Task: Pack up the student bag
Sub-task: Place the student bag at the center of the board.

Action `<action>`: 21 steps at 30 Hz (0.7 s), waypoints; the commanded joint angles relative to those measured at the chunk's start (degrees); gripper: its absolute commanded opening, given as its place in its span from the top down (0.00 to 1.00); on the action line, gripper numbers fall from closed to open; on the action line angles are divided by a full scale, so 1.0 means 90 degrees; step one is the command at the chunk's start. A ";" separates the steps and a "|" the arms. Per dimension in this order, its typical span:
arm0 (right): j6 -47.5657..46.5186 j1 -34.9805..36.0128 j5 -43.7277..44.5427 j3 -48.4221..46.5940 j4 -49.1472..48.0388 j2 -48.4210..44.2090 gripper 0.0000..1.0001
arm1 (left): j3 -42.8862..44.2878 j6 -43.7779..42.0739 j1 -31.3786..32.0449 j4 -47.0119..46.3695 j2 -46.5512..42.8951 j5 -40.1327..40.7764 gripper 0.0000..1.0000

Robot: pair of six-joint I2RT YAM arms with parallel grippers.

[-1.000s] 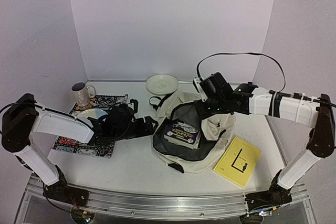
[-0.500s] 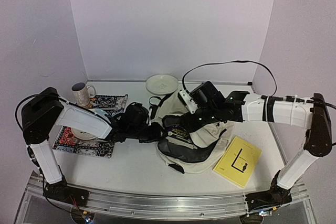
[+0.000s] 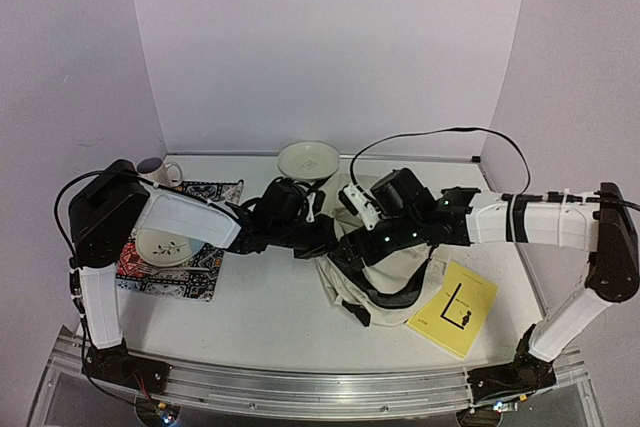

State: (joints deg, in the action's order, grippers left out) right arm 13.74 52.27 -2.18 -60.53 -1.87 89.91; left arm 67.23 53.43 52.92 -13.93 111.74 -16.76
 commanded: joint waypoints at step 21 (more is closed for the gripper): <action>0.0047 -0.0010 0.2534 0.0387 -0.0260 0.0311 0.83 | 0.0301 0.0368 0.0006 -0.0796 -0.1034 0.0117 0.78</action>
State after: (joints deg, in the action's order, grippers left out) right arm 14.59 53.68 9.48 -57.77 -7.86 96.14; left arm 69.26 58.50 52.80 -13.93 110.91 -16.86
